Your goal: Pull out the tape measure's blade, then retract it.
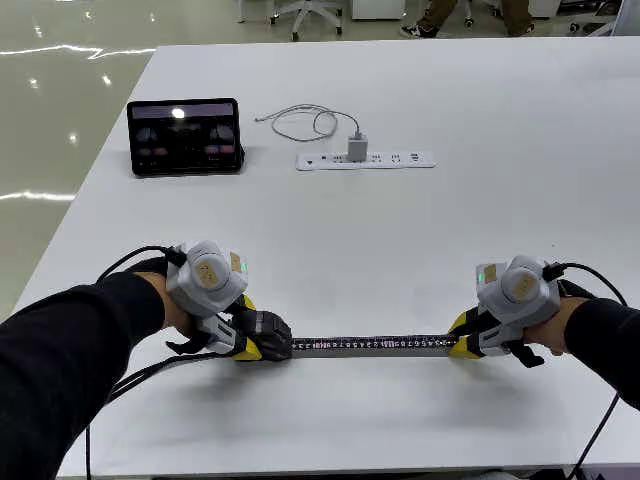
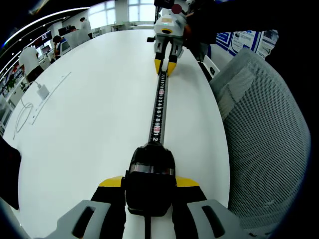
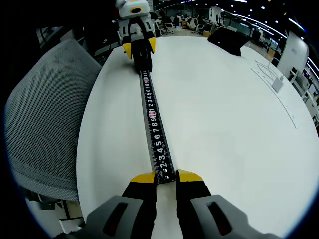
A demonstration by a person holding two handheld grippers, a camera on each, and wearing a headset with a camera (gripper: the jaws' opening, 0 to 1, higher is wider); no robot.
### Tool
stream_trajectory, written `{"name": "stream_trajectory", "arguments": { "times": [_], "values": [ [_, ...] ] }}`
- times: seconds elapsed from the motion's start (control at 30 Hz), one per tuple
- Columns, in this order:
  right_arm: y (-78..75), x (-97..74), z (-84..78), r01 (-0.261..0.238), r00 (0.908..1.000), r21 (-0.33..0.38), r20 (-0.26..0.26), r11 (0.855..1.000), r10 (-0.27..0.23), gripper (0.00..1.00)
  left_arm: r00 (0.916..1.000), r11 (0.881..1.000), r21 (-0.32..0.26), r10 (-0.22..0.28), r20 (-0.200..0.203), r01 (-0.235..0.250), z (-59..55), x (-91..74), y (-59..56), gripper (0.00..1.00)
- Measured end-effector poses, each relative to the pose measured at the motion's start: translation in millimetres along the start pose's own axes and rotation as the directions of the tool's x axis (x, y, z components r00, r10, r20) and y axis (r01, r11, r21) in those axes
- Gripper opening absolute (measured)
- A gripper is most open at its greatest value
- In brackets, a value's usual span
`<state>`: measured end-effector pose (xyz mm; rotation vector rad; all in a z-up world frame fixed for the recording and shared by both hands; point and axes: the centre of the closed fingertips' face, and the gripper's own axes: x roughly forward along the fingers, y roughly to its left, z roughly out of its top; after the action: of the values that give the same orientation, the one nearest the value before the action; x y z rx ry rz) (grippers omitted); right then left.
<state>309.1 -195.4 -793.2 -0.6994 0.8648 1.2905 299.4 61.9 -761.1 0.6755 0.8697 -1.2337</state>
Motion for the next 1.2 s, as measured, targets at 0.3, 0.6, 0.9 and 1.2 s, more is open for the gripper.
{"name": "stream_trajectory", "arguments": {
  "times": [0.3,0.6,0.9,1.2],
  "values": [
    [1.1,0.5,0.1,-0.014,0.9993,-0.028,-0.034,1.0,0.013,0.1,1.0,1.0,-0.001,0.005,0.003,-0.005,0.3,0.3,-0.1,0.31],
    [2.7,1.8,1.0,-0.005,0.9983,-0.04,-0.058,0.999,0.003,0.12,0.9999,1.0,-0.003,0.007,0.008,-0.007,0.8,0.6,0.1,0.32],
    [1.5,1.9,2.8,0.007,0.9971,-0.071,-0.076,0.997,-0.012,0.16,1.0,1.0,-0.006,0.005,0.008,-0.005,0.8,1.1,1.1,0.32],
    [1.4,-1.8,7.3,0.038,0.9978,-0.074,-0.05,0.996,-0.042,0.38,0.9999,1.0,-0.007,0.008,0.012,-0.008,0.8,0.9,1.7,0.32]
  ]
}}
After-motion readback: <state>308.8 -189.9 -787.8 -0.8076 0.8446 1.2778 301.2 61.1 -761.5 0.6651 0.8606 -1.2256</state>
